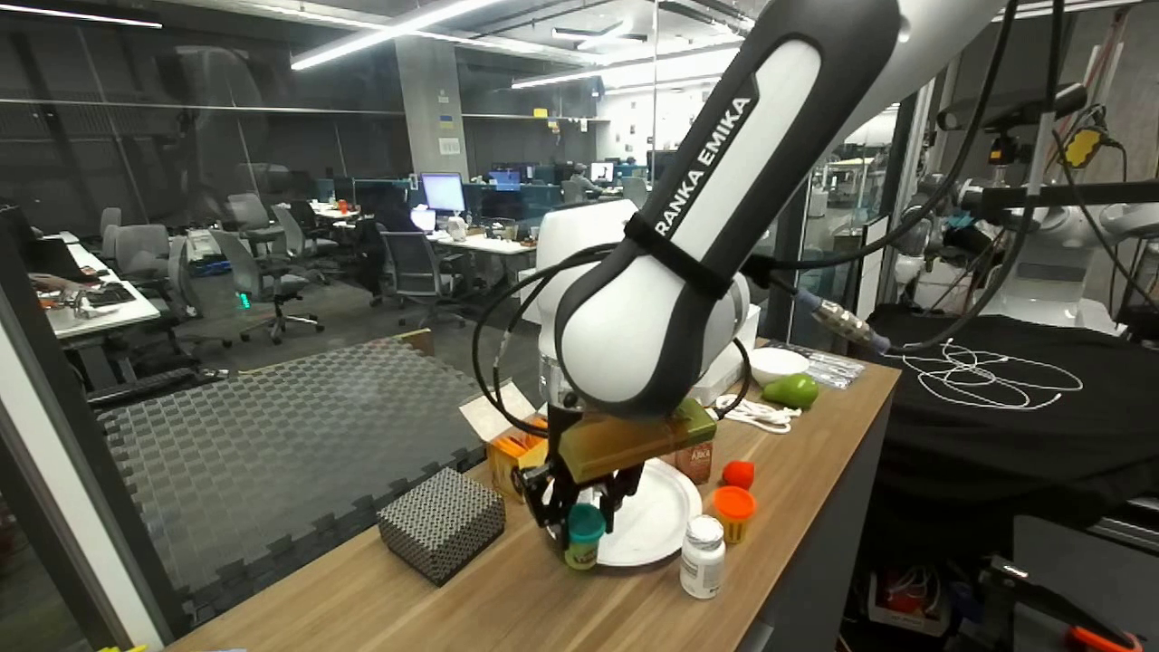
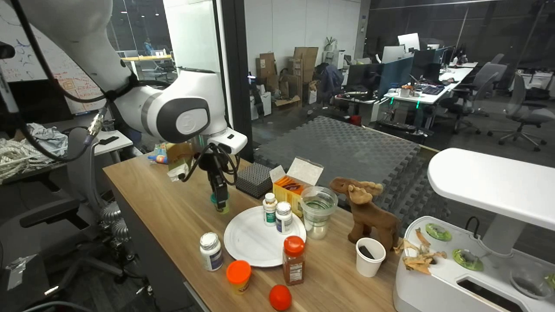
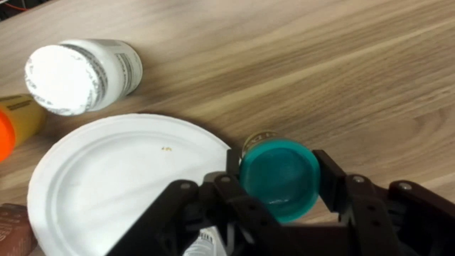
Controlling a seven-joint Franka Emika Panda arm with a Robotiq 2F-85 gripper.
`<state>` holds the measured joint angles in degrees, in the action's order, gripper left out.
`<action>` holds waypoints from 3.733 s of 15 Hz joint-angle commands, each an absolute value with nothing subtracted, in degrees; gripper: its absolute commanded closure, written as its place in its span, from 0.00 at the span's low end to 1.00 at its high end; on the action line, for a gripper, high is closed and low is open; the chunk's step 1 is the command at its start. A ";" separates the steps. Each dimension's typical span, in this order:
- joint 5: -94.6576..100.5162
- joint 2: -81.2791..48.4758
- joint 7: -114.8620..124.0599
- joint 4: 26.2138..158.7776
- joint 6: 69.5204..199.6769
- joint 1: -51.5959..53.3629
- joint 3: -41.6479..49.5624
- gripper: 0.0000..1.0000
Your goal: Put the left clear cup in the clear cup near the moose, then put the bottles and orange plushie surrounding the white plate on the white plate
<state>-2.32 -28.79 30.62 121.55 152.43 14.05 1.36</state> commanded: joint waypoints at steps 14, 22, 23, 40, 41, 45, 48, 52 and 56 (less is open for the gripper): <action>-2.37 -38.98 33.31 107.94 147.18 12.93 6.24 0.71; -3.01 -41.35 32.50 106.01 145.93 12.36 5.74 0.27; -2.94 -41.12 32.66 106.25 146.05 12.45 5.86 0.22; 5.09 -10.96 39.68 141.13 149.44 15.50 7.48 0.00; 5.65 -9.76 39.27 142.51 149.46 14.82 7.00 0.00; 5.02 -8.09 35.91 144.55 149.38 11.83 4.42 0.00; 3.22 -10.02 30.48 143.71 151.82 9.62 2.32 0.00; 3.27 -12.99 26.21 142.68 154.96 8.17 1.66 0.00; 0.21 -16.65 20.28 141.83 157.77 6.57 0.32 0.00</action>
<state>3.41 -14.03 25.61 142.92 154.85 8.48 2.26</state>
